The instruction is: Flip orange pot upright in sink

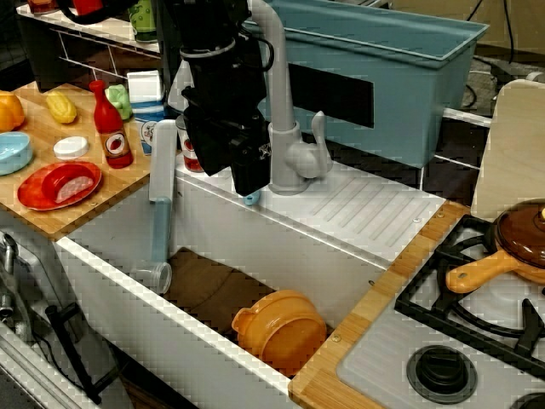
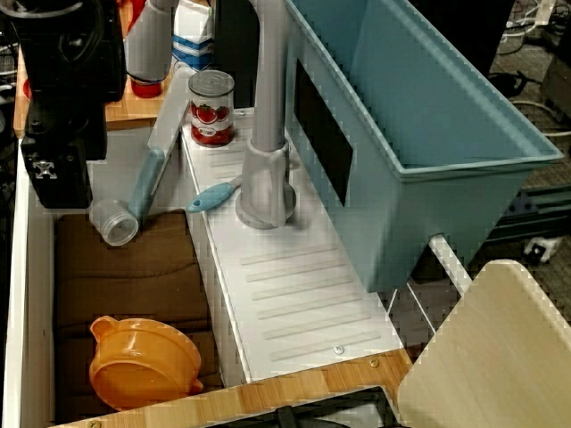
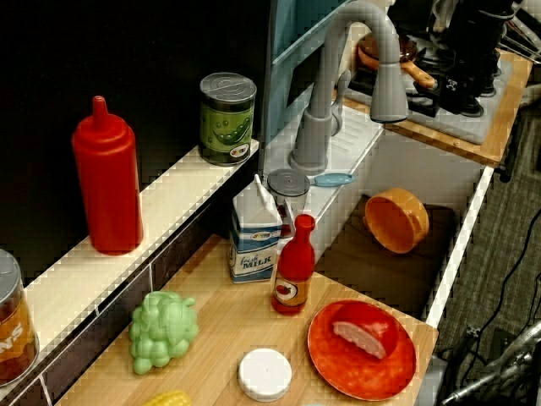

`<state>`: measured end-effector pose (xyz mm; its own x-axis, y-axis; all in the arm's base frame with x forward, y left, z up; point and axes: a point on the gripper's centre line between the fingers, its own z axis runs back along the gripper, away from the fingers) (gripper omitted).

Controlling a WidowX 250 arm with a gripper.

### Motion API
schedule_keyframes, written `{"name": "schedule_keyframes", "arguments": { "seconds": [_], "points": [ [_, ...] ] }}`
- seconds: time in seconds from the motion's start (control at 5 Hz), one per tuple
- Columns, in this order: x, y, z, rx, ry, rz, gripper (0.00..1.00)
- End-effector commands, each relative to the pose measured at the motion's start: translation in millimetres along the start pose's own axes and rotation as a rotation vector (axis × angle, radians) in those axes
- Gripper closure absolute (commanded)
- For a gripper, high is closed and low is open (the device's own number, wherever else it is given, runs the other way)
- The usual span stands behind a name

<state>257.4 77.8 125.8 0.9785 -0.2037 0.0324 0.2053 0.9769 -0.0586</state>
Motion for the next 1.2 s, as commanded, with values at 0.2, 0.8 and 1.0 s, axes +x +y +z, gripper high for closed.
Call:
{"name": "schedule_keyframes", "arguments": {
  "seconds": [0.2, 0.8, 1.0],
  "points": [
    [-5.1, 15, -49.1, 0.049, 0.053, 0.029, 0.00],
    [-17.0, 58, -120.7, 0.052, 0.135, 0.085, 0.00],
    [-15.9, 58, -120.6, 0.020, 0.144, 0.076, 0.00]
  ]
}}
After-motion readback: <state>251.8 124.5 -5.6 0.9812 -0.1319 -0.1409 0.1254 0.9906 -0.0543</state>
